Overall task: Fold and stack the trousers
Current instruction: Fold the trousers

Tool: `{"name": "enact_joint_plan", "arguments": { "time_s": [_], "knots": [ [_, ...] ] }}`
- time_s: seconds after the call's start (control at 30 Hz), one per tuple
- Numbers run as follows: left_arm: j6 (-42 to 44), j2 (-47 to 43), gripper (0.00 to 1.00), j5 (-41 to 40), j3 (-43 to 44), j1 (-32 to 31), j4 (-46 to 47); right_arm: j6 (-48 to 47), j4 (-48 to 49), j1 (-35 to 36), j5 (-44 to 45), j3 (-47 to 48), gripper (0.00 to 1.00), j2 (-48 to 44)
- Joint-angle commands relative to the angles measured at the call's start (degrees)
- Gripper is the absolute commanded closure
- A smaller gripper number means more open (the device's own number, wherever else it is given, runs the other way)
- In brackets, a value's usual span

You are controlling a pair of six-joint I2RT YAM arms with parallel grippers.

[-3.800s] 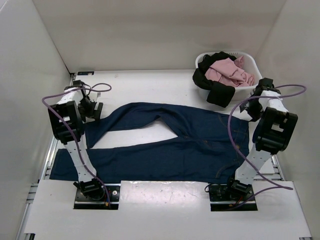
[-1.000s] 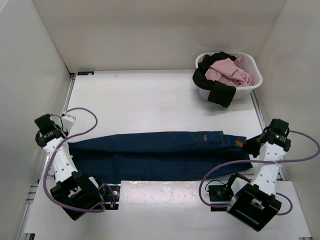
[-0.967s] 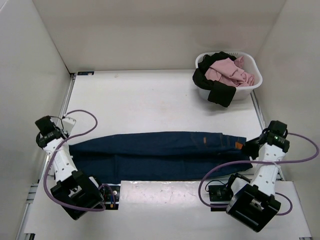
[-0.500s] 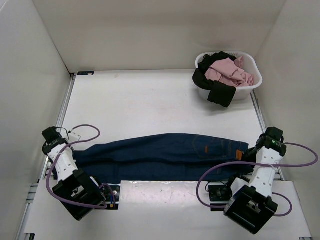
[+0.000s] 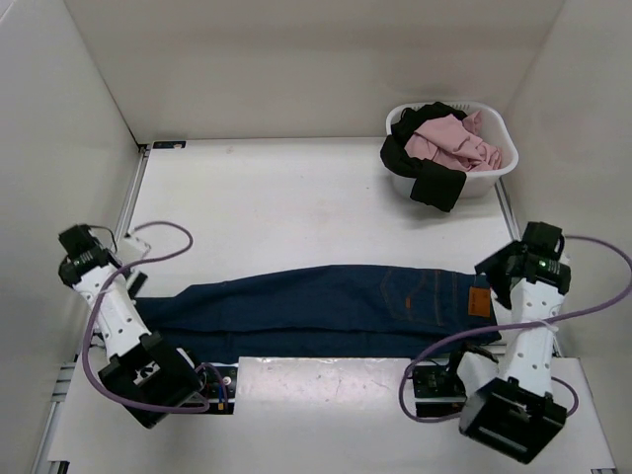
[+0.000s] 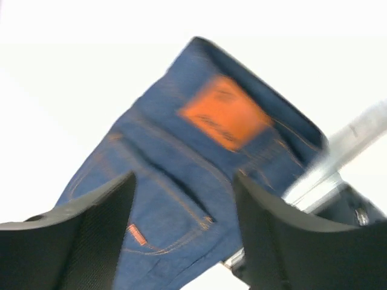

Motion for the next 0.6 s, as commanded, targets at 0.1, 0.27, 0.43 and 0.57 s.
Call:
{"name": "enact_joint_plan", "arguments": {
  "time_s": [0.1, 0.27, 0.43, 0.57],
  "knots": [
    [-5.84, 2.97, 0.14, 0.29, -0.12, -9.85, -2.31, 0.37, 4.54, 24.39, 4.77, 4.46, 0.41, 7.37],
    [-9.36, 3.07, 0.32, -2.01, -13.83, -17.33, 0.07, 12.57, 1.98, 39.62, 10.86, -2.53, 0.70, 14.42],
    [-9.98, 4.28, 0.37, -8.24, -24.65, -24.98, 10.34, 16.73, 10.75, 38.06, 4.97, -9.86, 0.71, 18.44],
    [-16.47, 13.68, 0.41, -9.13, -20.02, -26.83, 17.73, 16.12, 16.30, 35.07, 2.95, -9.43, 0.74, 29.16]
  ]
}}
